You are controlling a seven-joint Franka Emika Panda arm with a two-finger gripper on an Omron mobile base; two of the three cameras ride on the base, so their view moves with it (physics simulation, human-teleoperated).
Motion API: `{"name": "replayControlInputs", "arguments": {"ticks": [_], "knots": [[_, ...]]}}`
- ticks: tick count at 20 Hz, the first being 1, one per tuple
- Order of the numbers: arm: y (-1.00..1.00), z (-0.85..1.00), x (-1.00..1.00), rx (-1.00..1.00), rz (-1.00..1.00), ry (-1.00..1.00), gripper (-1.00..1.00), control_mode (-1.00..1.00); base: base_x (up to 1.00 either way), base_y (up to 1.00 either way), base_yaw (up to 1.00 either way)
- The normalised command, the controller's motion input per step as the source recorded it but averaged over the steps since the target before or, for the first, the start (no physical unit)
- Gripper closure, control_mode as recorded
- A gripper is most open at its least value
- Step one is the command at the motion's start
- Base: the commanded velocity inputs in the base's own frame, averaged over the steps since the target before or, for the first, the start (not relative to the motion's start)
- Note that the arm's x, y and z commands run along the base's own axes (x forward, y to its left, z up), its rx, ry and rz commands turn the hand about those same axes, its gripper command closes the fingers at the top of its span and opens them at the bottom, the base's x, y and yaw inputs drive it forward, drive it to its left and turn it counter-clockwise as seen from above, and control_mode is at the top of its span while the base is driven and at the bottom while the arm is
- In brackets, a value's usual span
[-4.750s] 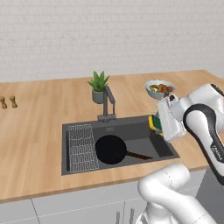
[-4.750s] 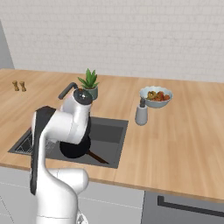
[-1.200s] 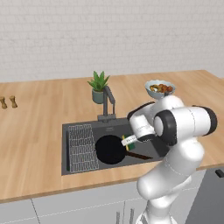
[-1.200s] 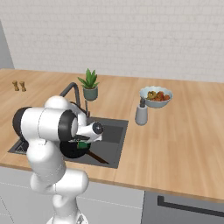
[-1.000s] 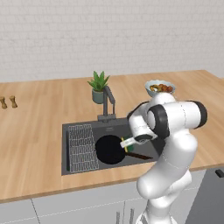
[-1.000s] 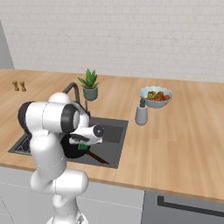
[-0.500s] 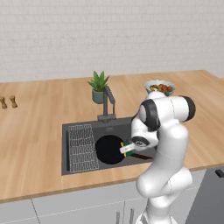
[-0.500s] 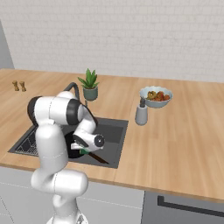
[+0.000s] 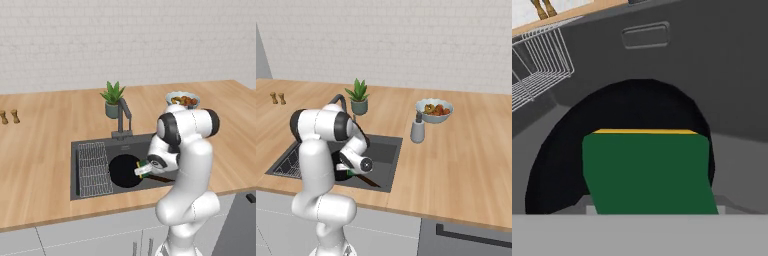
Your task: Pick the pan and sponge and place them into the sink. Then turn on the water.
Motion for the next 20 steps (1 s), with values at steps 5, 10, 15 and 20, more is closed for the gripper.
{"name": "replayControlInputs", "arguments": {"ticks": [5,10,15,20], "knots": [[0.08,0.00,0.23,0.00,-0.06,-0.06,1.00,-1.00,0.00,0.00,0.00],[0.15,0.00,0.28,0.00,-0.07,-0.03,1.00,-1.00,0.00,0.00,0.00],[0.22,0.00,0.41,0.00,-0.06,0.00,1.00,-1.00,0.00,0.00,0.00],[0.28,0.00,0.41,0.00,-0.07,0.00,-1.00,-1.00,0.00,0.00,0.00]]}}
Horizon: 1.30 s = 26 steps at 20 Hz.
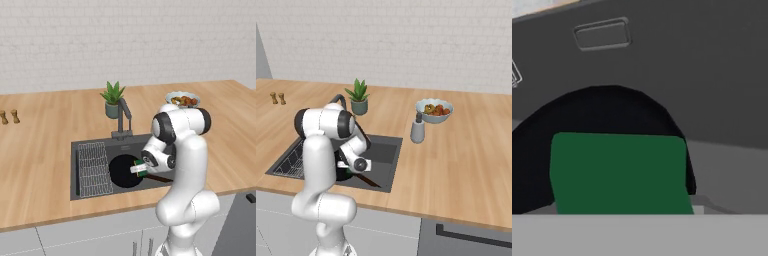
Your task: Pick the pan and sponge and place them into the sink. Then turn on the water.
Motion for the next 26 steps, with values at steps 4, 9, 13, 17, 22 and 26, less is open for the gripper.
{"name": "replayControlInputs", "arguments": {"ticks": [4,9,13,17,22,26], "knots": [[0.19,0.00,0.20,0.00,-0.04,-0.06,-1.00,-1.00,0.00,0.00,0.00],[0.22,0.22,0.00,0.00,-0.01,-0.19,-1.00,-1.00,0.00,0.00,0.00],[0.27,0.48,0.00,0.00,0.00,-0.19,-1.00,-1.00,0.00,0.00,0.00],[0.05,0.85,-0.12,0.00,0.00,-0.12,-1.00,-1.00,0.00,0.00,0.00],[-0.27,0.99,-0.45,0.02,0.00,-0.01,-1.00,-1.00,0.00,0.00,0.00],[-0.36,1.00,-0.46,0.00,0.01,0.04,-1.00,-1.00,0.00,0.00,0.00]]}}
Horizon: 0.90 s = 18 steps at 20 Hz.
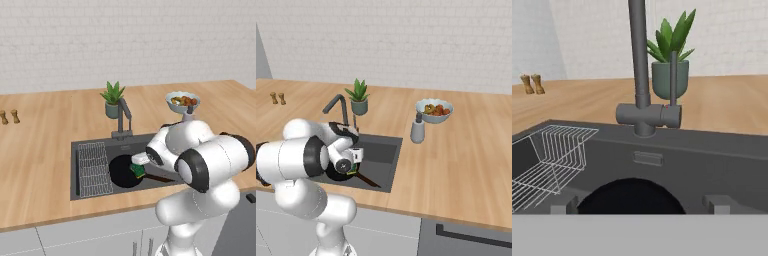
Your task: Pick the pan and sponge and place them into the sink. Then turn on the water.
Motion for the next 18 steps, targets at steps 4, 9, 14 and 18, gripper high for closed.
{"name": "replayControlInputs", "arguments": {"ticks": [4,9,14,18], "knots": [[-0.25,1.00,-0.28,0.00,0.04,0.05,-1.00,-1.00,0.00,0.00,0.00],[-0.23,0.80,-0.14,0.00,0.04,0.01,-1.00,-1.00,0.00,0.00,0.00],[-0.43,0.38,0.00,0.00,0.08,0.00,-1.00,-1.00,0.00,0.00,0.00],[-0.43,0.01,0.06,0.00,0.04,0.00,-1.00,-1.00,0.00,0.00,0.00]]}}
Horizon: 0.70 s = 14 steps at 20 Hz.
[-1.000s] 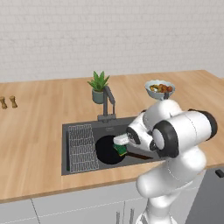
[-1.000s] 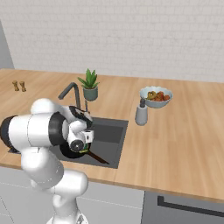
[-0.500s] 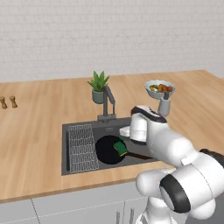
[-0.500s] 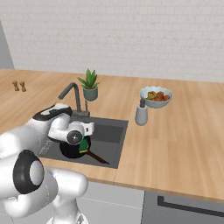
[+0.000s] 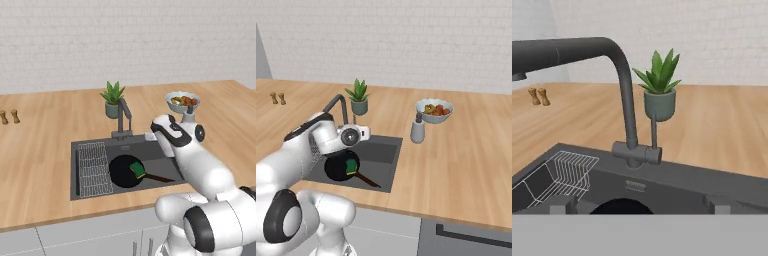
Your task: Pick the pan and sponge and place them into the sink. Then turn on the water.
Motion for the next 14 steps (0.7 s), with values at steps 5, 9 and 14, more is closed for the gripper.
{"name": "replayControlInputs", "arguments": {"ticks": [5,9,14], "knots": [[-0.26,-0.09,0.20,0.00,0.09,-0.06,-1.00,-1.00,0.00,0.00,0.00],[-0.01,-0.25,0.32,0.00,0.20,-0.21,-1.00,-1.00,0.00,0.00,0.00],[0.00,-0.43,0.36,0.00,0.26,-0.28,-1.00,-1.00,0.00,0.00,0.00]]}}
